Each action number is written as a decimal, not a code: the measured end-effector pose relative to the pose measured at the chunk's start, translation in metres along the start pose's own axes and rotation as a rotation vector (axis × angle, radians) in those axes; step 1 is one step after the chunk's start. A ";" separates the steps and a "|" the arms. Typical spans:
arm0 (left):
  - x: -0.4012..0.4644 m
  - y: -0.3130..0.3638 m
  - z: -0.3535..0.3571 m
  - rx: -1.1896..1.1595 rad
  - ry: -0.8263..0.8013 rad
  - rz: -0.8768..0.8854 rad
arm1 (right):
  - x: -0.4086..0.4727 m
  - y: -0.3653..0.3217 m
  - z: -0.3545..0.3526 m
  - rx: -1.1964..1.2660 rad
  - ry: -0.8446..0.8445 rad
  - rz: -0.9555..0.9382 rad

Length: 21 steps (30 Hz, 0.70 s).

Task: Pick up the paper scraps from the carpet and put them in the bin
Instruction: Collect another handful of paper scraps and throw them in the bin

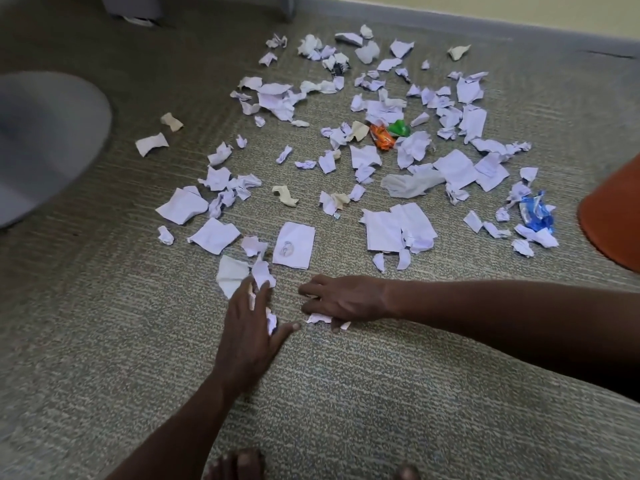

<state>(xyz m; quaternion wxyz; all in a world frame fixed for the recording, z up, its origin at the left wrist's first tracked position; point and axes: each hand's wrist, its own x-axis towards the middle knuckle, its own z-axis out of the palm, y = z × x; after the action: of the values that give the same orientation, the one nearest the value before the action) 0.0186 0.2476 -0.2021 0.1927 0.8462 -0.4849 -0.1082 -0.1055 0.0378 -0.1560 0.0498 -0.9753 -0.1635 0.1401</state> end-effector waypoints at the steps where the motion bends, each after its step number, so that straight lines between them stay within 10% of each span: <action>1: 0.005 -0.002 0.000 -0.017 0.040 -0.018 | -0.002 -0.001 -0.002 0.003 0.010 0.009; 21: 0.094 -0.006 0.013 0.093 0.176 0.017 | -0.014 0.004 0.001 0.159 0.018 0.144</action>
<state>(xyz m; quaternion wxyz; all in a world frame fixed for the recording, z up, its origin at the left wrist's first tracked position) 0.0667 0.1663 -0.2158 0.1958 0.8563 -0.4779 -0.0092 -0.1172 0.0294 -0.1535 0.1183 -0.9786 -0.0811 0.1473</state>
